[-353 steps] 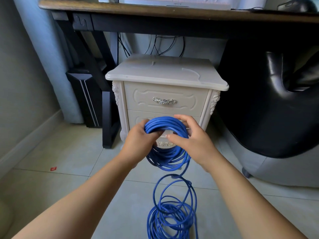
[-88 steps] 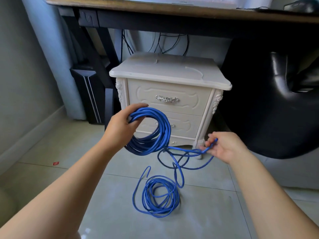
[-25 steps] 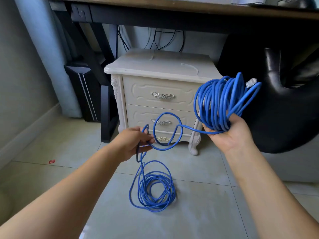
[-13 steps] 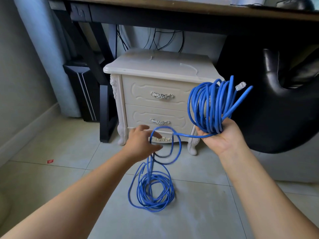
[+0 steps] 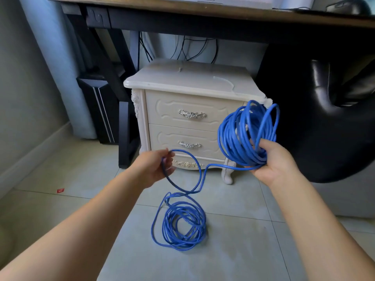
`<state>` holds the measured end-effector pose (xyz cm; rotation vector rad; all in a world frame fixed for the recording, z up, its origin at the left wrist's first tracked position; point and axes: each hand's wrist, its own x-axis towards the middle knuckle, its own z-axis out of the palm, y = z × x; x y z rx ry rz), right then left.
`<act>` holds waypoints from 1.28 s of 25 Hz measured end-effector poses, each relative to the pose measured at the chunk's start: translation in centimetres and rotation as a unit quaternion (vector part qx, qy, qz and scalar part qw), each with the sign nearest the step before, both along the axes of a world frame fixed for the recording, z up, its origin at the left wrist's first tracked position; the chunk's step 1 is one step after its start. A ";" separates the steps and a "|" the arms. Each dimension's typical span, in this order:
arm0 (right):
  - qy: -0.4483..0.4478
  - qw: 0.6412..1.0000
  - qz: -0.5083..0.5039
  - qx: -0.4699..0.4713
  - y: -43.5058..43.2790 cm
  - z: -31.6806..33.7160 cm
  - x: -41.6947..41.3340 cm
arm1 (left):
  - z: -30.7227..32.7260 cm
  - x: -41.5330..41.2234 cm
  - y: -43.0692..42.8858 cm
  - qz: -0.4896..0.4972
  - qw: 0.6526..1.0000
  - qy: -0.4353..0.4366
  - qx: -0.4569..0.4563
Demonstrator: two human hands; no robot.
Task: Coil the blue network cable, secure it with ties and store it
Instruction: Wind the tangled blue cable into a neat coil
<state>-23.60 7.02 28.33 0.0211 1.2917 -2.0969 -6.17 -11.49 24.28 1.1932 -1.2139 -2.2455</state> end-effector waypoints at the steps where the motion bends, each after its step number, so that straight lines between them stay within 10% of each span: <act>1: 0.032 0.999 -0.003 0.029 -0.2 -0.1 0.2 | -0.2 0.1 0.0 -0.003 0.993 -0.061 -0.100; 5: 0.236 0.957 0.037 0.165 -1.5 -0.8 1.9 | 2.2 0.4 0.8 -0.078 0.971 0.033 -0.222; 8: 0.460 0.821 0.100 0.323 -2.0 -0.9 3.5 | 3.9 0.5 2.4 -0.209 0.923 0.101 -0.306; 10: 0.559 0.727 0.152 0.370 -2.4 -0.8 5.1 | 3.7 0.3 3.5 -0.268 0.887 0.055 -0.373; 13: 0.602 0.676 0.198 0.377 -2.8 -0.8 6.8 | 2.8 0.1 4.4 -0.271 0.798 -0.071 -0.534; 18: 0.525 0.778 0.210 0.272 -2.7 -0.2 6.9 | 2.5 0.0 4.0 -0.144 0.825 -0.081 -0.540; 26: 0.271 0.931 0.217 0.110 -3.4 -1.3 6.7 | 2.9 -0.2 3.6 0.049 0.959 0.040 -0.277; 32: 0.128 0.962 0.242 -0.002 -4.1 -1.3 7.6 | 2.8 -0.4 4.4 0.158 0.963 0.069 -0.206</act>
